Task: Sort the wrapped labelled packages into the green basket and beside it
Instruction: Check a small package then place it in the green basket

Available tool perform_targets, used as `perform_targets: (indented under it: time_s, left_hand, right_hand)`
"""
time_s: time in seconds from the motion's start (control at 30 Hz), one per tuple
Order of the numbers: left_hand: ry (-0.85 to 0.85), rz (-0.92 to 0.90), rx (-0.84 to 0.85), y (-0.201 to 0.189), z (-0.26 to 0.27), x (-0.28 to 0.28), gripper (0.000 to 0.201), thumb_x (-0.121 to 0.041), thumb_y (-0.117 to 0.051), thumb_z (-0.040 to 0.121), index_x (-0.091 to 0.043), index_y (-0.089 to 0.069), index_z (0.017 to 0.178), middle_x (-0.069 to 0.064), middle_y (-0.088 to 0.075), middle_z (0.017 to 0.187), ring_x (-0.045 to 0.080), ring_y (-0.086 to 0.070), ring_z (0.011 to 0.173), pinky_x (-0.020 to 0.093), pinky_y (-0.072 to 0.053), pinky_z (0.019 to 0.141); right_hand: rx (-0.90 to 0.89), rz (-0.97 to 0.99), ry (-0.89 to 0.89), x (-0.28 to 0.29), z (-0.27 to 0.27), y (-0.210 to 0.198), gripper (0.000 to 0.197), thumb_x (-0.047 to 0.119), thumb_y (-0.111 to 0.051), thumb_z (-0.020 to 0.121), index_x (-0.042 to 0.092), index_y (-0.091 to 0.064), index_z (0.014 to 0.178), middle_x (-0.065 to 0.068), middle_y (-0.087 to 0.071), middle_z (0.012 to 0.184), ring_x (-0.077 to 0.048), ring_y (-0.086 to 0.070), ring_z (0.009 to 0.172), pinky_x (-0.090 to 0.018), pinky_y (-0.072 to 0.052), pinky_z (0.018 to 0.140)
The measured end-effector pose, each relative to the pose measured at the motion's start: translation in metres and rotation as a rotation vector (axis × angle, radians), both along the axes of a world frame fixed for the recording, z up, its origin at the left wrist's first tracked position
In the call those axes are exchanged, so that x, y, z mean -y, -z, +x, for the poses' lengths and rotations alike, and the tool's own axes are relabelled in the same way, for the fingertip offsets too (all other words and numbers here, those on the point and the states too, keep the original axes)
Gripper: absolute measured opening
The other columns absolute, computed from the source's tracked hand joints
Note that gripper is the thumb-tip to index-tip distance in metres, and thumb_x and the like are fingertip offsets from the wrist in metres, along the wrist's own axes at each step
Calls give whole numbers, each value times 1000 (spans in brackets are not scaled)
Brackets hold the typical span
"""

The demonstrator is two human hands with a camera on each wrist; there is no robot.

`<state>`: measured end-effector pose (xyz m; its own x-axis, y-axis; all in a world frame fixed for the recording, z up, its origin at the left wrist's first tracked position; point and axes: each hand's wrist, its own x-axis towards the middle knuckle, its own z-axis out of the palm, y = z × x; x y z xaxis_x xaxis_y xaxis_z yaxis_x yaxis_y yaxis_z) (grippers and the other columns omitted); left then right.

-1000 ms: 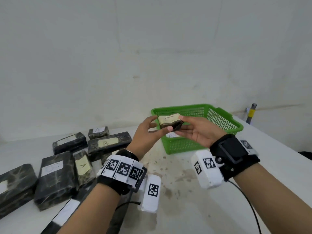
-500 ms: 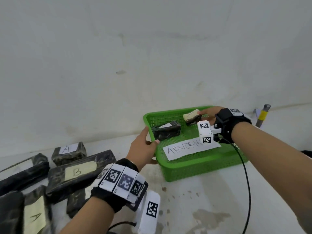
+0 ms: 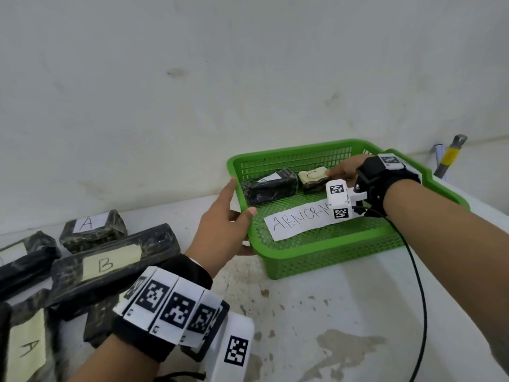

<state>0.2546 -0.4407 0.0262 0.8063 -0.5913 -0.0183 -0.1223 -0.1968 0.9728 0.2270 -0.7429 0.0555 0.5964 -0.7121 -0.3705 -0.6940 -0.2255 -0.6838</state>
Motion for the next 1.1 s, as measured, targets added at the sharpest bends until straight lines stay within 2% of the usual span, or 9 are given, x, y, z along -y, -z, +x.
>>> perform_targets:
  time_s: [0.1, 0.2, 0.3, 0.4, 0.5, 0.6, 0.73, 0.9, 1.1]
  left_hand:
    - [-4, -20, -26, 1, 0, 0, 63, -16, -53, 100, -39, -26, 151, 20, -70, 106, 30, -72, 91, 44, -62, 67]
    - [-11, -34, -35, 2, -1, 0, 62, -16, -53, 100, -40, -27, 151, 19, -71, 105, 29, -73, 90, 44, -62, 67]
    - [-14, -41, -42, 3, -1, 1, 61, -17, -52, 101, -40, -27, 151, 18, -71, 105, 29, -73, 90, 43, -62, 66]
    - [-15, -40, -55, 2, -2, 1, 61, -16, -52, 101, -40, -27, 151, 19, -71, 103, 29, -73, 90, 43, -62, 66]
    - [-14, -24, -43, 1, -4, 1, 62, -16, -52, 101, -40, -25, 152, 26, -68, 107, 33, -71, 94, 47, -62, 70]
    - [-30, -20, -42, -1, -5, 3, 62, -16, -51, 101, -37, -24, 153, 24, -69, 106, 34, -70, 95, 49, -61, 72]
    - [-51, 8, -37, -7, -10, 1, 61, -17, -53, 101, -36, -26, 153, 24, -68, 106, 34, -70, 93, 51, -60, 74]
    - [-89, 46, -14, -32, -10, -20, 61, -27, -59, 97, -21, -33, 152, 16, -58, 116, 32, -65, 86, 44, -59, 73]
    - [-149, -25, -39, -54, -41, -96, 34, -12, -59, 97, -1, -56, 129, 15, -58, 96, 24, -62, 70, 34, -60, 57]
  right_hand:
    - [69, 92, 65, 2, 7, 7, 26, 10, -65, 94, 3, -56, 71, -4, -61, 45, -11, -54, 33, -21, -46, 39]
    - [165, 162, 116, 0, 11, 10, 22, 2, -62, 94, -1, -53, 73, -10, -63, 73, -14, -58, 60, -18, -51, 43]
    - [219, 196, 123, 0, 12, 13, 13, 1, -61, 94, -3, -55, 83, -11, -63, 87, -13, -60, 62, -18, -56, 55]
    - [202, 155, 122, 0, 8, 13, 13, 6, -69, 90, 0, -57, 93, -9, -67, 60, -15, -61, 43, -27, -55, 49]
    - [185, 61, 88, -1, 5, 1, 19, 16, -70, 91, 2, -59, 96, -9, -62, 55, -22, -57, 55, -34, -52, 61]
    - [239, 61, 81, -5, -1, -28, 17, 13, -60, 97, 5, -57, 111, -2, -60, 40, -14, -58, 36, -17, -41, 32]
    - [325, 139, 62, -31, -13, -65, 17, 10, -60, 97, 5, -56, 113, -5, -57, 38, -10, -52, 26, -19, -40, 27]
    - [415, 270, -36, -99, -36, -85, 6, 1, -62, 93, -5, -61, 96, -21, -64, 96, -16, -65, 48, -21, -55, 45]
    - [452, 400, -272, -207, -85, -77, 19, 3, -62, 94, -6, -59, 110, -20, -64, 85, -19, -63, 74, -19, -57, 60]
